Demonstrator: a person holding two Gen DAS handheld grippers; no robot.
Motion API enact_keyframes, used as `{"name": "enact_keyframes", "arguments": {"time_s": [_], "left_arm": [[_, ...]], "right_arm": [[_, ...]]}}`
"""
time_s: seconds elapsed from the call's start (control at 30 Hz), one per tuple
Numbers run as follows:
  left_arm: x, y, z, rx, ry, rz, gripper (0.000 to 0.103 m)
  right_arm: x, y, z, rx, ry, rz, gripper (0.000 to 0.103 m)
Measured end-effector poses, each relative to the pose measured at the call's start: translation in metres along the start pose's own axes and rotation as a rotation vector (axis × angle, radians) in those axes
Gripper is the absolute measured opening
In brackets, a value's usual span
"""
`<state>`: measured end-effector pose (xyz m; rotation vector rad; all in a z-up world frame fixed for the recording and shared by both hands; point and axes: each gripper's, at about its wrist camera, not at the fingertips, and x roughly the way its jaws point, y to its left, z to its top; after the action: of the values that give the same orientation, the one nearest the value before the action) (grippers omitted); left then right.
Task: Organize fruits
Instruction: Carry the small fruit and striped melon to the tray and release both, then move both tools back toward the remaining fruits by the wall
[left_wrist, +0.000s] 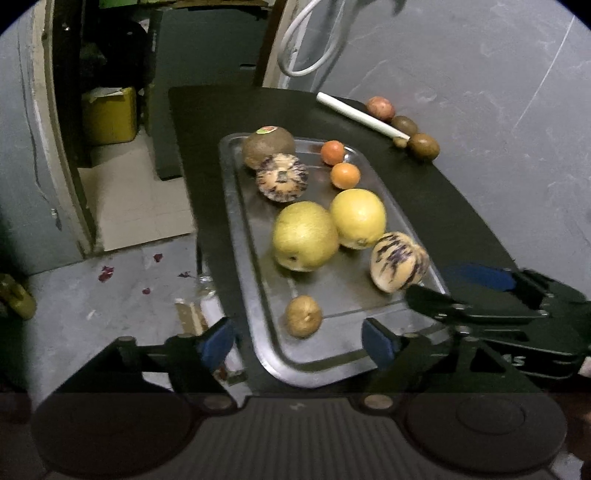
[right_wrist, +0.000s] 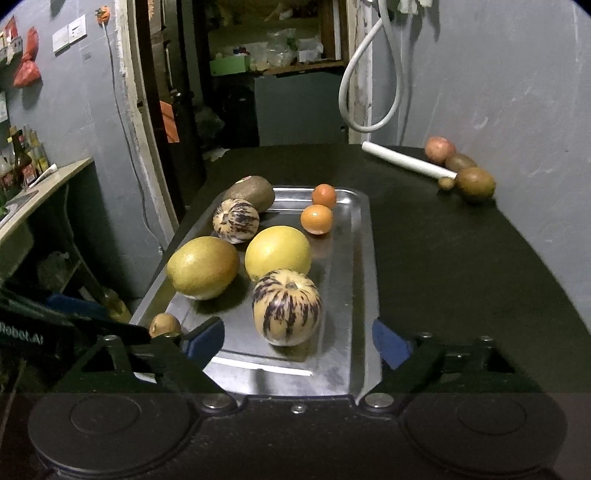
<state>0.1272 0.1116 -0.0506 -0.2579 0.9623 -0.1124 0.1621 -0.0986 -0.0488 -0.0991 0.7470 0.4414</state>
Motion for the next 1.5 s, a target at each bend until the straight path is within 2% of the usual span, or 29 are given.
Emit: {"name": "enact_keyframes", "arguments": {"time_s": [0.17, 0.33, 0.53, 0.73, 0.97, 1.17, 1.37, 1.5], "left_arm": [[-0.004, 0.008, -0.002, -0.004, 0.020, 0.042, 0.101], [0.000, 0.010, -0.003, -0.003, 0.097, 0.063, 0.102], [0.002, -0.001, -0.002, 0.061, 0.166, 0.072, 0.102], [0.001, -0.014, 0.012, 0.096, 0.173, 0.056, 0.102], [0.010, -0.043, 0.039, 0.134, 0.155, 0.032, 0.102], [0.022, -0.075, 0.072, 0.164, 0.116, 0.035, 0.102], [0.032, -0.099, 0.113, 0.220, 0.042, 0.048, 0.102], [0.043, -0.106, 0.143, 0.253, -0.024, -0.003, 0.102]], "right_arm": [[-0.017, -0.003, -0.004, 0.012, 0.013, -0.007, 0.101], [-0.022, -0.006, -0.008, 0.034, 0.078, -0.011, 0.102], [-0.021, -0.012, -0.013, 0.047, 0.136, -0.040, 0.102], [-0.025, -0.032, -0.016, 0.133, 0.113, -0.091, 0.102], [-0.030, -0.067, -0.020, 0.273, 0.063, -0.186, 0.102], [-0.028, -0.095, -0.014, 0.328, 0.016, -0.232, 0.102], [-0.023, -0.121, 0.022, 0.289, -0.095, -0.238, 0.102], [-0.009, -0.141, 0.054, 0.286, -0.141, -0.202, 0.102]]}}
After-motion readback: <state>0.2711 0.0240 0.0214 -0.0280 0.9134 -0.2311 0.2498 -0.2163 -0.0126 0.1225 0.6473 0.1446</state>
